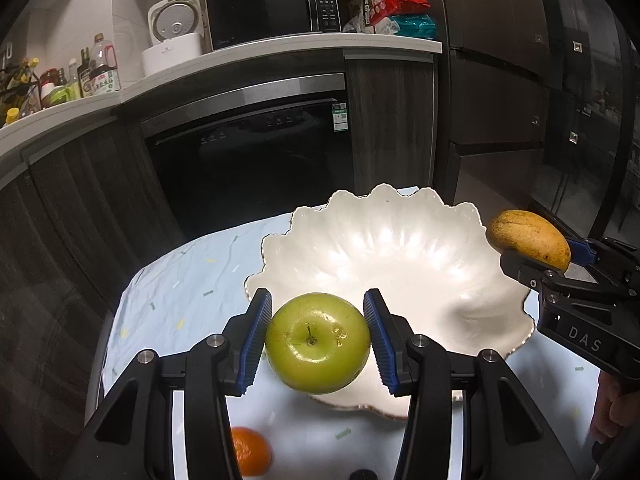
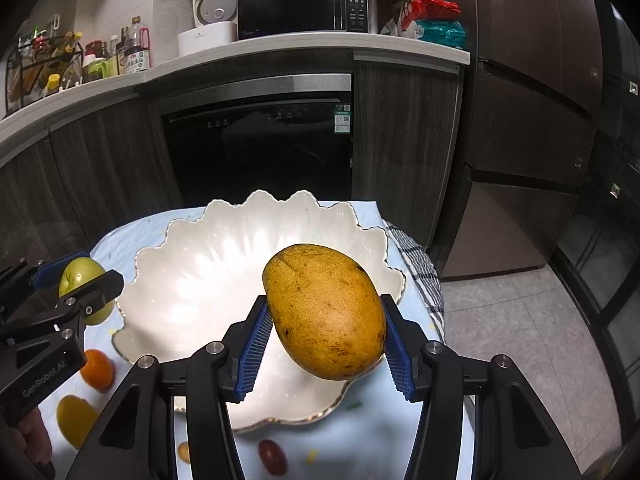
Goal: Organize fruits
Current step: 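Lift the apple and mango and carry both over the white bowl, then open the left tool dropping the apple while the right tool releases the mango into the bowl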
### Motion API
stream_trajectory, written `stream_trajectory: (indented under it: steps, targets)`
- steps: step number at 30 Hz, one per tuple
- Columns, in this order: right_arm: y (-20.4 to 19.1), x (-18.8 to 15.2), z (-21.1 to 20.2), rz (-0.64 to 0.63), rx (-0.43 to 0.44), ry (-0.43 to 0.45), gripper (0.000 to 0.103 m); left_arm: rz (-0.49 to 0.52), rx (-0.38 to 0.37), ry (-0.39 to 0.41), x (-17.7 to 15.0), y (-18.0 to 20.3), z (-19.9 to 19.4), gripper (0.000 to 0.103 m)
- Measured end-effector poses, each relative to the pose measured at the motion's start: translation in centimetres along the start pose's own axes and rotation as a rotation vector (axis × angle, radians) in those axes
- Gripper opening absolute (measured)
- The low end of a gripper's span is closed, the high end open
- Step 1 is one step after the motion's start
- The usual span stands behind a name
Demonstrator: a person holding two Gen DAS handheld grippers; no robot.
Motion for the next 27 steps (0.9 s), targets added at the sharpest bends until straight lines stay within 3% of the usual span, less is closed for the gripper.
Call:
stream_trajectory:
  steps: [9, 27]
  targets:
    - [0.2, 0.4, 2.4, -0.009, -0.016, -0.041, 0.054, 0.016, -0.015, -0.040, 0.8, 0.0, 2.8, 0.047]
    - [-0.3, -0.6, 4.9, -0.048, -0.039, -0.146, 0.054, 0.021, -0.045, -0.141, -0.6, 0.5, 5.5, 0.048]
Point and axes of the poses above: each gripper's, at about its wrist camera, not at the fingertips, and z roughly the way its jaws point, y to its right, x to its top, the point moved 3 cm from there along z, roughly the way its jaws point, and after that the axes turned 7 degrees about -y, right-handed, at the moved point
